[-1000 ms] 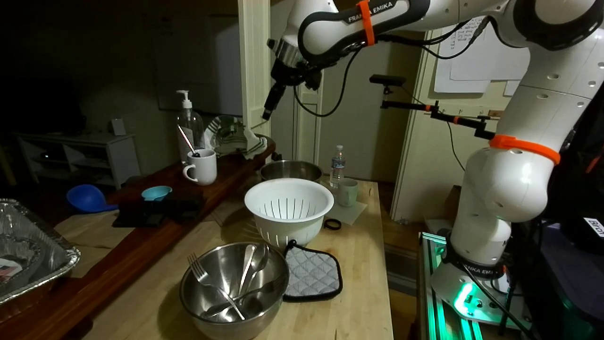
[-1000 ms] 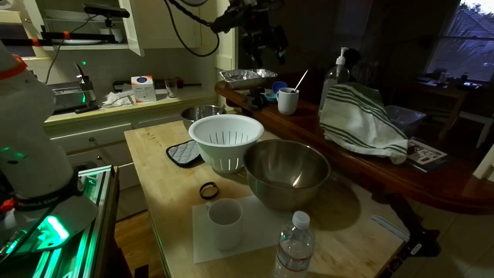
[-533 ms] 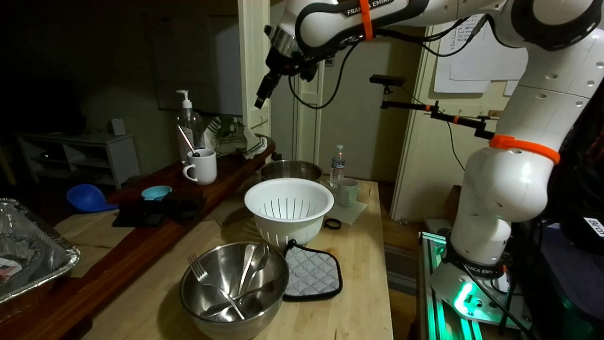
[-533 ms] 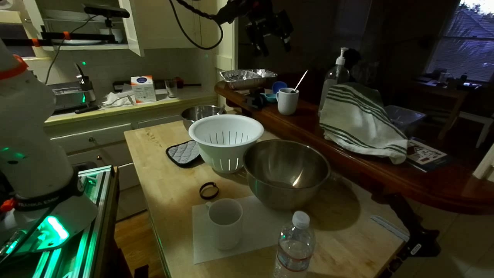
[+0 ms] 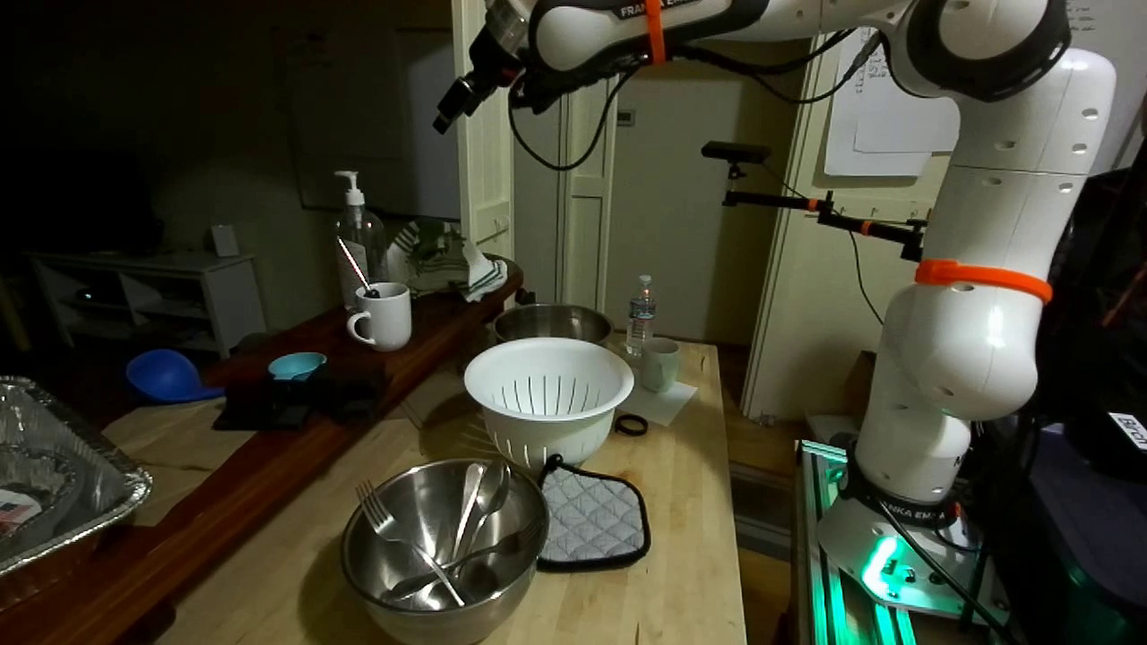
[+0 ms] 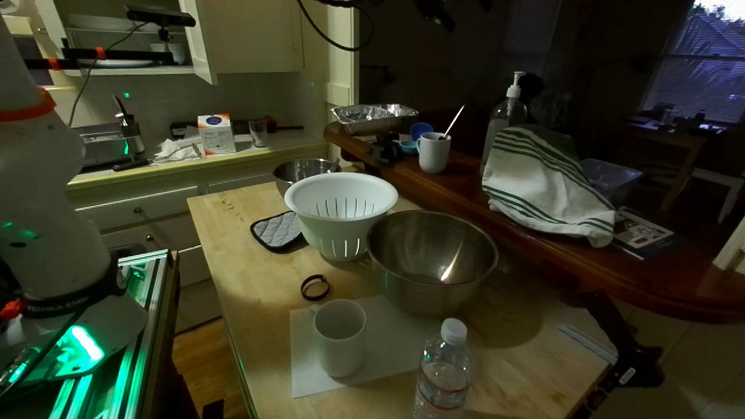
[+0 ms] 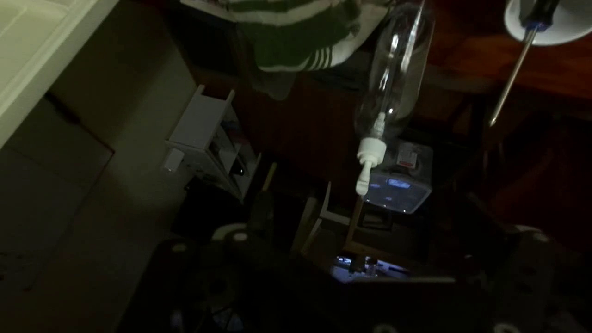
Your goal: Put the clear pump bottle in the white colander then put it in the silver bowl.
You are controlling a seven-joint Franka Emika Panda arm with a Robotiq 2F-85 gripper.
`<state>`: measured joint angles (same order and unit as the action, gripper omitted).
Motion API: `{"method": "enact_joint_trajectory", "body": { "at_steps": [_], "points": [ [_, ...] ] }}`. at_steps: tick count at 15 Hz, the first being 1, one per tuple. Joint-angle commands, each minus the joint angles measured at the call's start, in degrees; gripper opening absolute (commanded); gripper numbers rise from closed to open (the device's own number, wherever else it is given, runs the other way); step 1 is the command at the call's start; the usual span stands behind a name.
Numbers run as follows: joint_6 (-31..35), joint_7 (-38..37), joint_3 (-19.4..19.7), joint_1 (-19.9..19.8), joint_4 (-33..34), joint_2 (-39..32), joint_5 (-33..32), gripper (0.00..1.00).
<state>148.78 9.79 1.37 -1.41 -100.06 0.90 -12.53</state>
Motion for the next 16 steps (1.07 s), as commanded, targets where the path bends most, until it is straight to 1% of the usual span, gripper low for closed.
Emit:
{"method": "enact_joint_trajectory", "body": {
  "at_steps": [1, 3, 4, 5, 8, 9, 10, 11, 12, 13, 14, 16],
  "points": [
    [0.9, 0.8, -0.3, 0.2, 12.3, -9.9, 7.3, 1.00],
    [-0.5, 1.2, -1.1, -0.3, 16.8, -12.9, 11.8, 1.00],
    [0.4, 0.4, -0.5, 0.0, 10.7, -8.5, 8.1, 1.00],
    [0.4, 0.5, -0.6, 0.0, 12.1, -9.8, 8.4, 1.00],
    [0.4, 0.5, -0.6, 0.0, 11.9, -9.7, 8.4, 1.00],
    [2.3, -0.6, -0.5, -0.1, 13.3, -11.5, 8.6, 1.00],
    [4.0, 0.2, -0.9, -0.5, 15.6, -14.0, 10.9, 1.00],
    [6.0, -0.5, -0.7, -0.6, 17.2, -15.8, 11.1, 1.00],
    [7.8, 1.0, -1.3, -1.3, 19.3, -18.0, 13.3, 1.00],
    [9.4, 1.0, -1.2, -1.5, 21.6, -20.3, 13.2, 1.00],
    [10.4, 1.8, -1.7, -2.1, 24.1, -22.7, 14.4, 1.00],
    [8.8, 2.9, -2.9, -3.2, 29.8, -27.2, 17.2, 1.00]
  ]
}}
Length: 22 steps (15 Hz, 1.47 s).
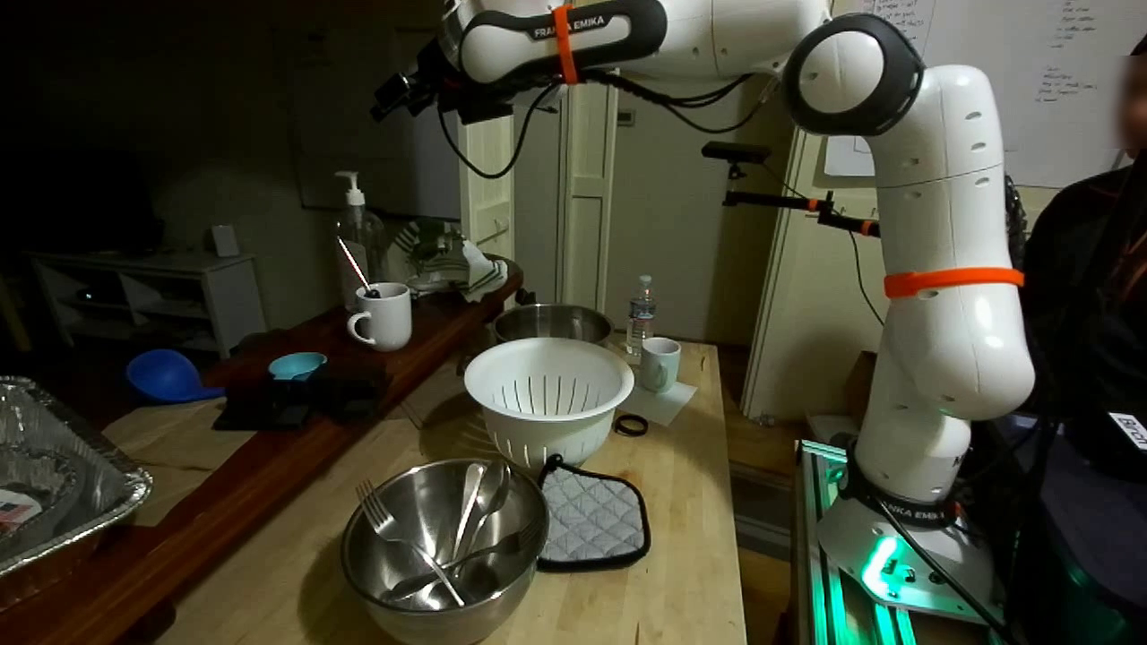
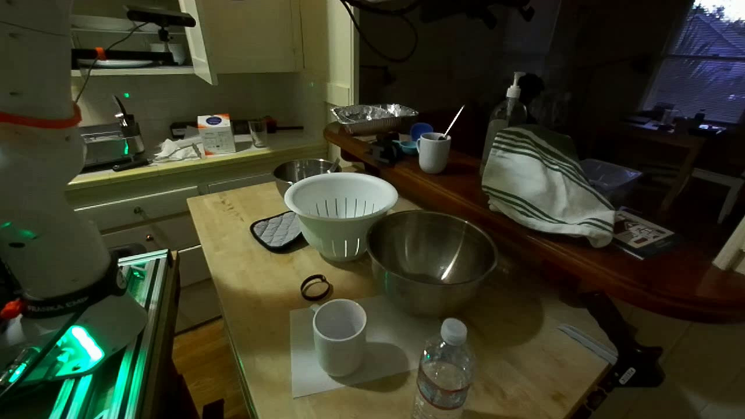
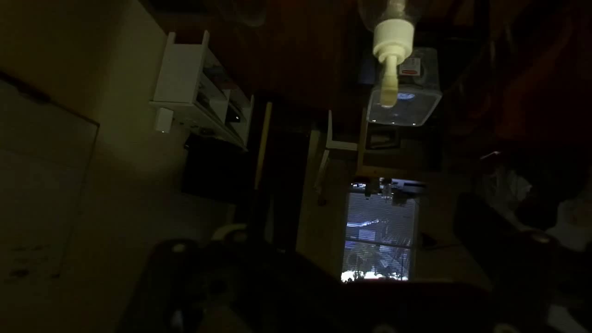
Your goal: Put the clear pump bottle in the white colander then put it in the silver bowl.
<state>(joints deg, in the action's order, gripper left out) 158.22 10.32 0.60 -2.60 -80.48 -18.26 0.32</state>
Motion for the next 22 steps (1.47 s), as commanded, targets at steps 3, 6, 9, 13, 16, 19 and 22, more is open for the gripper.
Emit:
{"method": "enact_joint_trajectory", "body": {
  "at_steps": [3, 6, 9, 13, 16, 19, 22],
  "points": [
    [-5.0, 1.7, -3.7, -2.8, 17.4, -13.7, 4.9, 1.00],
    [-15.8, -0.7, -2.7, -2.2, 22.3, -16.8, 3.4, 1.00],
    [-24.5, -1.7, -2.3, -2.1, 27.2, -19.4, 3.2, 1.00],
    [-28.9, -1.0, -2.7, -2.3, 33.3, -22.7, 3.7, 1.00],
    [-29.6, 0.0, -2.8, -2.4, 37.1, -25.9, 3.5, 1.00],
    [-29.4, 1.2, -3.1, -2.2, 40.3, -28.9, 3.5, 1.00],
    [-30.0, 2.2, -3.4, -1.7, 42.9, -30.8, 3.2, 1.00]
  ]
}}
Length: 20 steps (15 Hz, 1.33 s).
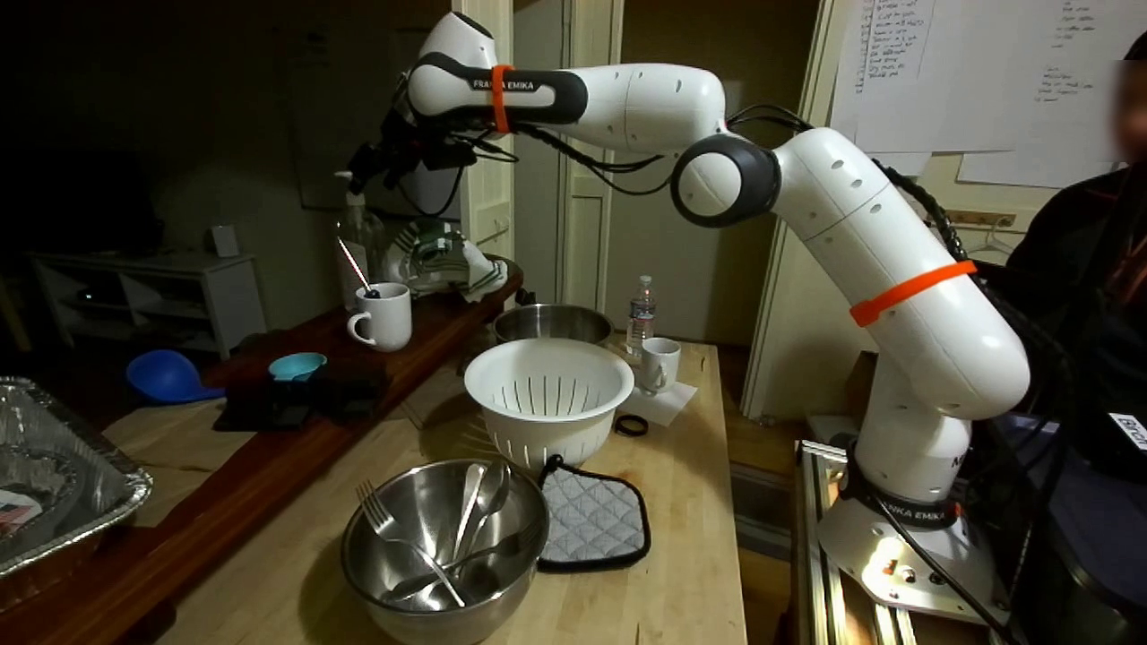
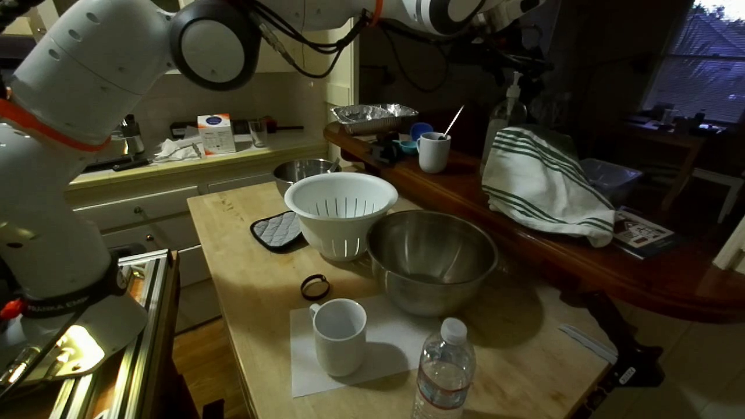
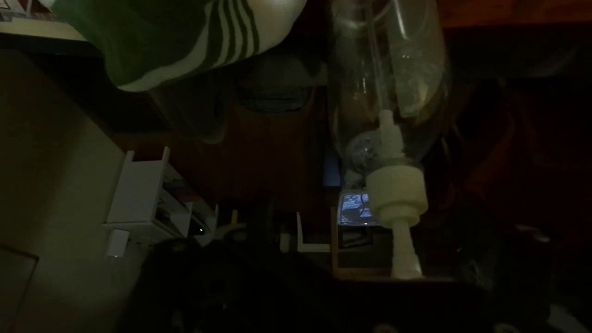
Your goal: Put the clear pump bottle in the white colander then put it in the silver bowl.
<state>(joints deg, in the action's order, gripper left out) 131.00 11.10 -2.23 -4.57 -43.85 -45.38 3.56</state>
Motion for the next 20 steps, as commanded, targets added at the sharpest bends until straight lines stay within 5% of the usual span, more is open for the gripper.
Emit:
{"method": "enact_joint_trajectory", "body": {
  "at_steps": [1, 3, 5, 14, 20],
  "points": [
    [-2.9, 1.8, -0.8, 0.5, 6.9, -4.1, 0.0, 1.00],
    [-3.0, 2.2, -1.0, 0.7, 7.9, -4.7, -0.1, 0.99],
    [-3.4, 2.4, -1.1, 0.8, 8.8, -5.2, 0.0, 0.74],
    [-3.8, 2.0, -0.4, 1.1, 10.9, -7.1, -0.7, 0.09],
    [-2.8, 3.2, -0.3, 4.0, 9.7, -0.4, -2.2, 0.09]
  ]
}}
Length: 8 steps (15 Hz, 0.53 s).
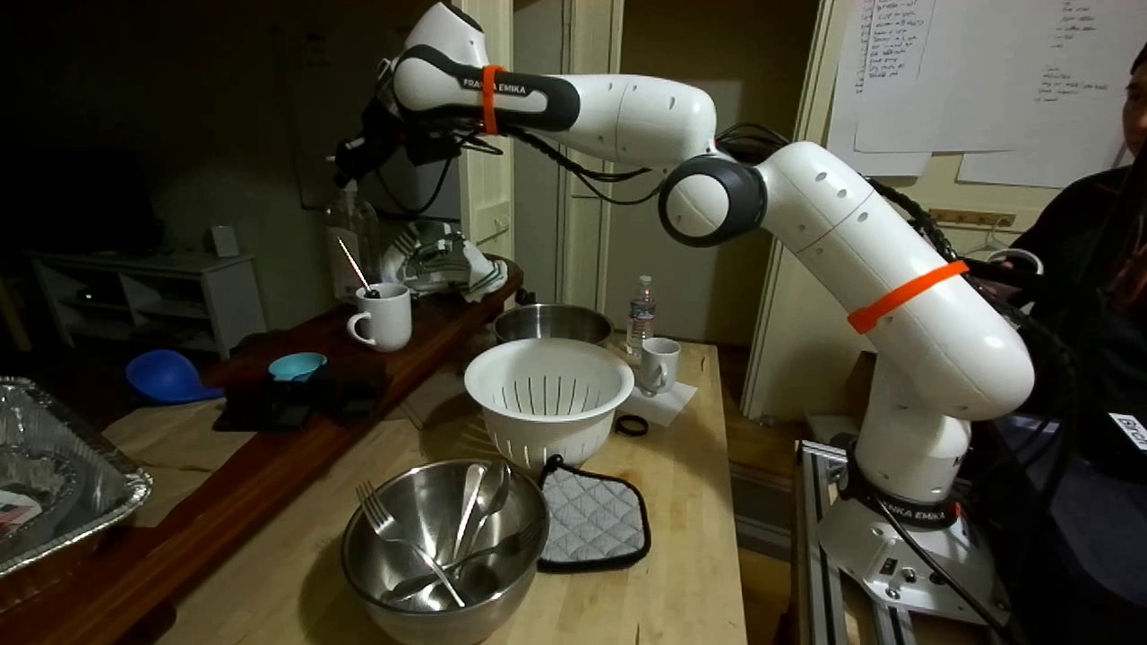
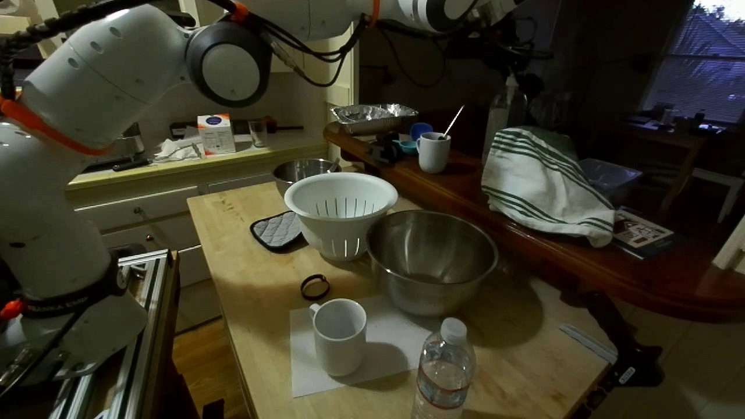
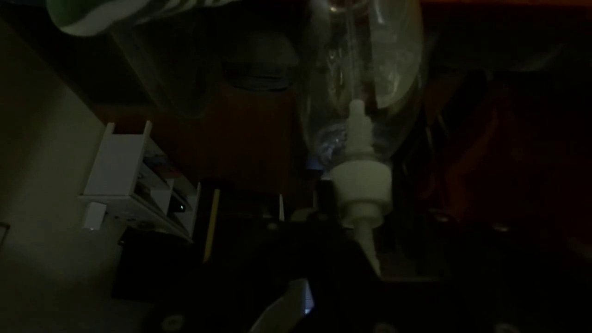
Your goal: Put the clear pump bottle in the white colander then put it in the silver bowl.
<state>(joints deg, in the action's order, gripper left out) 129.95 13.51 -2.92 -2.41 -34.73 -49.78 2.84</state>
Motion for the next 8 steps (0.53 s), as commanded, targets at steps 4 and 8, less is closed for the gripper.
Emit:
{"method": "enact_joint_trajectory", "body": {
  "at_steps": [4, 8],
  "points": [
    [-3.6, 0.3, 1.4, 3.4, -2.0, 11.7, -3.1, 0.09],
    [-5.5, -2.7, 2.8, 4.4, -4.7, 18.9, -5.2, 0.09]
  ]
}}
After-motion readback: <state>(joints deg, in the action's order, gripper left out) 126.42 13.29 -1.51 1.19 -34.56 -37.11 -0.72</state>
